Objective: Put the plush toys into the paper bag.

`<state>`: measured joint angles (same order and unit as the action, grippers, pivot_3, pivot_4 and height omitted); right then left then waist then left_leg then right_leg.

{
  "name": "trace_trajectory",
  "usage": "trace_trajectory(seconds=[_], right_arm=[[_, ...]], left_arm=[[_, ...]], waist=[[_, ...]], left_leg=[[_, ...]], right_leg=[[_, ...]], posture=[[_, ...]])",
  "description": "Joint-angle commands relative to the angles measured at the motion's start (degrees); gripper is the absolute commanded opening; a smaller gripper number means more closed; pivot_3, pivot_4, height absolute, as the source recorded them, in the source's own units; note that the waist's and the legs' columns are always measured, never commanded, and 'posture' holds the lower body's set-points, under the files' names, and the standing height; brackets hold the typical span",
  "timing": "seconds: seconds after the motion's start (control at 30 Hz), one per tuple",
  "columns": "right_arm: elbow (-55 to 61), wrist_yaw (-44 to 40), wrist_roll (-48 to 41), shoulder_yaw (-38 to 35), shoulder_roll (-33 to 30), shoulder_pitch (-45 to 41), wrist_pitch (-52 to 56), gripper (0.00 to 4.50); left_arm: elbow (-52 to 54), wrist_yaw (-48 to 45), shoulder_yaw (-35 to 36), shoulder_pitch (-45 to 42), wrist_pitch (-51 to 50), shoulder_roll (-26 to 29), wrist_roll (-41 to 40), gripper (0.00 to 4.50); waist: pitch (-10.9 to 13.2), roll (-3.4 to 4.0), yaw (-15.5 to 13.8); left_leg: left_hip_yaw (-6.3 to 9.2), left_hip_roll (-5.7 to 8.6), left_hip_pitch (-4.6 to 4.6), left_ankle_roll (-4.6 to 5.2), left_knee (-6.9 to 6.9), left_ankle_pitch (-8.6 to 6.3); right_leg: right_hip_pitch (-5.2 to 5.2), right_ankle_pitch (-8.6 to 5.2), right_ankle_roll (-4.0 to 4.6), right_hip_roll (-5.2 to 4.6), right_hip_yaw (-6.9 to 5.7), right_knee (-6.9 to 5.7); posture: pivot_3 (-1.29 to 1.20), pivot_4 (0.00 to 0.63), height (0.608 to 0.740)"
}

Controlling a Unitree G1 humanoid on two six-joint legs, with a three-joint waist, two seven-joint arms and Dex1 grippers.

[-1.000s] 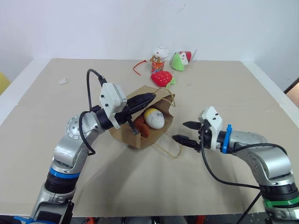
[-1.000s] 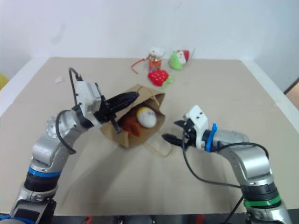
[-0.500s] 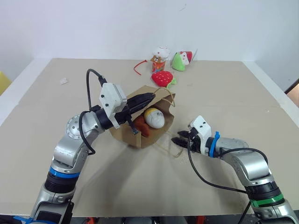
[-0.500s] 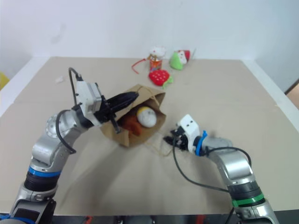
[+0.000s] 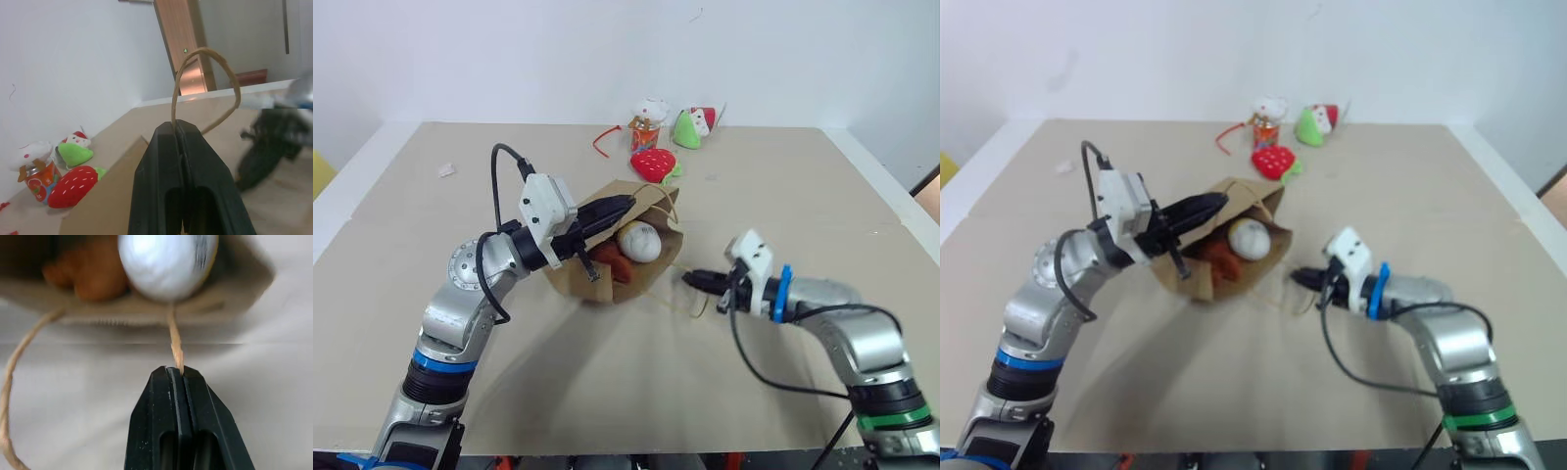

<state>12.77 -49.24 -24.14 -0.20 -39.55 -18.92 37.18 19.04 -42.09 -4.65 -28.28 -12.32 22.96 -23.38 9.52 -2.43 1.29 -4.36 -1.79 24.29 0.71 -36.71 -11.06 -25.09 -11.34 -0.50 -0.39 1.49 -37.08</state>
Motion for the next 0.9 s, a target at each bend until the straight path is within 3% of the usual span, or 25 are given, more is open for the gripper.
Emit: trace_trajectory(seconds=[0.03,0.13,0.27,0.7,0.77,0.8,0.9], right_arm=[[3.8,-6.6,-8.3,-10.6,-10.2,-11.3,4.6,0.02],[4.1,-9.1,-13.4,-13.1,-15.2,-17.6,10.0,0.02],[4.1,-9.9,-13.5,-11.2,-17.9,-20.3,11.2,0.02],[2.4,-5.6,-8.6,-3.8,-12.1,-22.3,7.5,0.02],[1.1,-5.2,-9.8,-4.7,-11.2,-23.9,8.5,0.84],[0.8,-5.4,-10.6,-5.1,-11.0,-24.4,9.2,0.84],[0.7,-5.8,-11.8,-5.8,-10.8,-25.0,9.4,2.33]], left_arm=[[-1.5,0.7,2.2,-3.7,1.7,-0.2,0.4,0.00],[-3.7,1.8,3.1,-5.7,1.7,-1.0,0.3,0.00],[-4.5,2.4,2.8,-5.7,2.2,-1.7,1.0,0.00],[-2.4,4.2,1.6,-2.5,2.0,-3.3,3.6,0.00],[-2.1,3.9,1.6,-2.0,1.9,-2.8,3.6,0.00],[-2.2,3.8,1.7,-1.9,1.9,-2.6,3.6,0.00],[-2.3,3.6,2.0,-1.8,1.6,-2.2,3.3,0.00]], waist=[[0.0,0.02,0.0],[0.0,-0.02,-0.1],[0.1,0.04,-0.1],[0.1,0.05,0.0],[0.1,0.05,0.0],[0.1,0.05,0.0],[0.1,0.05,-0.1]], left_leg=[[-0.01,0.00,0.00,0.00,0.00,0.00],[0.00,0.02,0.01,0.00,0.01,0.00],[0.05,-0.02,0.03,0.00,0.07,-0.03],[-0.03,0.00,0.04,0.00,0.04,-0.03],[-0.01,0.00,0.05,0.00,0.04,-0.03],[-0.03,-0.01,0.04,0.00,0.04,-0.03],[0.00,0.00,0.05,0.00,0.05,-0.03]], right_leg=[[-0.01,0.03,-0.03,0.00,0.01,0.00],[-0.01,-0.06,0.12,-0.02,-0.01,0.01],[-0.03,-0.09,0.11,0.01,-0.05,0.02],[-0.06,-0.04,-0.01,-0.03,0.02,0.01],[-0.06,-0.04,-0.01,-0.03,0.01,0.00],[-0.06,-0.04,-0.01,-0.03,0.02,0.01],[-0.06,-0.05,0.01,-0.03,0.01,0.01]], posture=[[0.00,0.150,0.740],[0.00,0.150,0.740],[0.00,0.150,0.740],[0.00,0.150,0.740],[0.00,0.150,0.740],[0.00,0.150,0.740],[0.00,0.150,0.740]])
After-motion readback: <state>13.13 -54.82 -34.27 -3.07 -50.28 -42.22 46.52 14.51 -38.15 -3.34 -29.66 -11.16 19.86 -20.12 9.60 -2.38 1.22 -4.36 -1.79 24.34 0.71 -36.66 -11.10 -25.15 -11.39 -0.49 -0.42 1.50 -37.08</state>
